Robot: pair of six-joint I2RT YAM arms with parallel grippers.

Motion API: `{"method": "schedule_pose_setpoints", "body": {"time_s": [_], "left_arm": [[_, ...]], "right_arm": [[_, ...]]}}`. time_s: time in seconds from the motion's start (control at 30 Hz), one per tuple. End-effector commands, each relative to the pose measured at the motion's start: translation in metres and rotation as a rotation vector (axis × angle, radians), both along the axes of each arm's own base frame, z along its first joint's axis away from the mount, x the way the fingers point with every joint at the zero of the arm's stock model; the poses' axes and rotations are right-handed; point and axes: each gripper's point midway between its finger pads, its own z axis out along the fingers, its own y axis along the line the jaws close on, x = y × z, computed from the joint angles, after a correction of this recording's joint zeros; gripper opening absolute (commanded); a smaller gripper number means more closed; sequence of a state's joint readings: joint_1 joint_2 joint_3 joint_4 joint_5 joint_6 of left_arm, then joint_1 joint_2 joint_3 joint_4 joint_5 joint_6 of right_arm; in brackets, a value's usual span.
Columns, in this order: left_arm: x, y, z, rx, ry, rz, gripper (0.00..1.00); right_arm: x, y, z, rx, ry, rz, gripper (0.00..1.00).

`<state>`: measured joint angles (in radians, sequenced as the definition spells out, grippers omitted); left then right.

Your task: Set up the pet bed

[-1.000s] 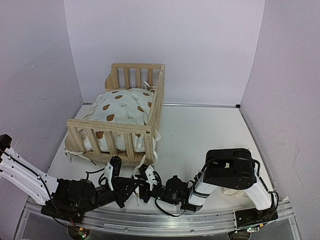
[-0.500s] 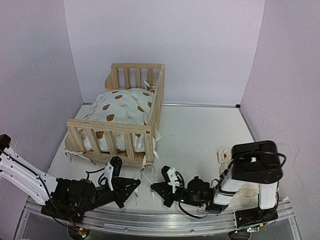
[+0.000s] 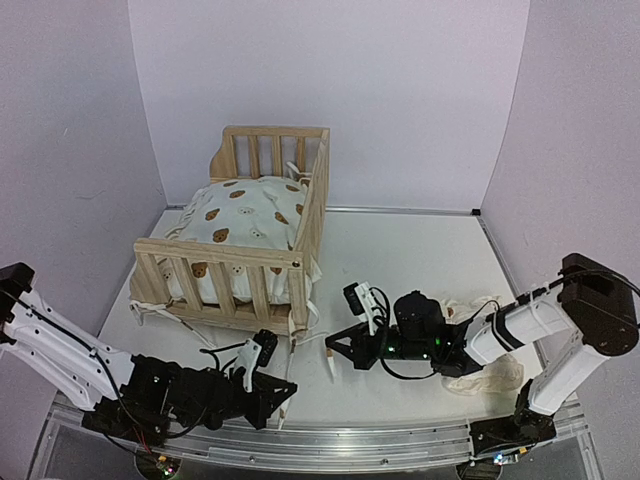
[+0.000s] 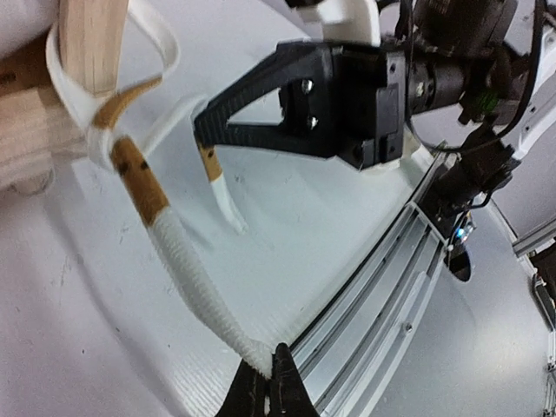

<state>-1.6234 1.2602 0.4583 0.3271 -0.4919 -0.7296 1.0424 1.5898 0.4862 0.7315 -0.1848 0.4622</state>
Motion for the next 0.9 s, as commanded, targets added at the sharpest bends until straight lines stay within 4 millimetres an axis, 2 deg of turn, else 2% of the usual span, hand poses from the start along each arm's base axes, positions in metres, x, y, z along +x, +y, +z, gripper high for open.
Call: {"method": "schedule_pose_setpoints", "body": {"time_s": [0.0, 0.13, 0.2, 0.23, 0.27, 0.33, 0.37, 0.4, 0.43, 0.47, 0.53, 0.6, 0.73, 0.87], "left_arm": [[-0.019, -0.005, -0.032, 0.063, 0.155, -0.017, 0.00], [-0.029, -0.014, -0.050, 0.122, 0.175, -0.047, 0.00], [-0.030, -0.016, -0.051, 0.129, 0.165, -0.053, 0.00], [-0.026, -0.014, -0.048, 0.130, 0.148, -0.038, 0.03], [-0.023, -0.012, -0.043, 0.126, 0.134, -0.025, 0.13], [-0.016, -0.009, -0.027, 0.112, 0.099, 0.003, 0.43], [-0.012, -0.007, -0.017, 0.110, 0.083, 0.020, 0.51], [-0.009, -0.007, -0.004, 0.105, 0.058, 0.028, 0.74], [-0.005, -0.006, 0.010, 0.095, 0.038, 0.045, 0.85], [0.001, -0.004, 0.022, 0.090, 0.020, 0.071, 0.88], [0.016, 0.003, 0.042, 0.082, 0.002, 0.131, 0.86], [0.034, 0.007, 0.054, 0.056, 0.009, 0.192, 0.77], [0.066, 0.011, 0.052, 0.093, 0.001, 0.237, 0.54], [0.081, 0.006, 0.054, 0.171, -0.073, 0.211, 0.43]], "right_arm": [[0.008, 0.006, -0.003, -0.006, 0.071, 0.035, 0.00], [0.014, 0.021, 0.000, 0.003, 0.047, 0.096, 0.00], [0.015, 0.027, 0.004, 0.011, 0.033, 0.121, 0.00], [0.014, 0.030, 0.005, 0.014, 0.026, 0.138, 0.00], [0.012, 0.031, 0.008, 0.018, 0.020, 0.149, 0.00], [0.010, 0.031, 0.011, 0.025, 0.011, 0.163, 0.00], [0.008, 0.030, 0.012, 0.026, 0.010, 0.175, 0.00], [0.005, 0.030, 0.013, 0.027, 0.010, 0.188, 0.00], [0.004, 0.030, 0.013, 0.025, 0.010, 0.196, 0.00], [0.003, 0.029, 0.013, 0.023, 0.013, 0.198, 0.00], [0.000, 0.028, 0.014, 0.026, 0.015, 0.211, 0.00], [-0.002, 0.027, 0.016, 0.032, 0.016, 0.214, 0.00], [-0.004, 0.025, 0.025, 0.048, 0.001, 0.218, 0.00], [-0.006, 0.026, 0.030, 0.054, -0.007, 0.234, 0.00]]}}
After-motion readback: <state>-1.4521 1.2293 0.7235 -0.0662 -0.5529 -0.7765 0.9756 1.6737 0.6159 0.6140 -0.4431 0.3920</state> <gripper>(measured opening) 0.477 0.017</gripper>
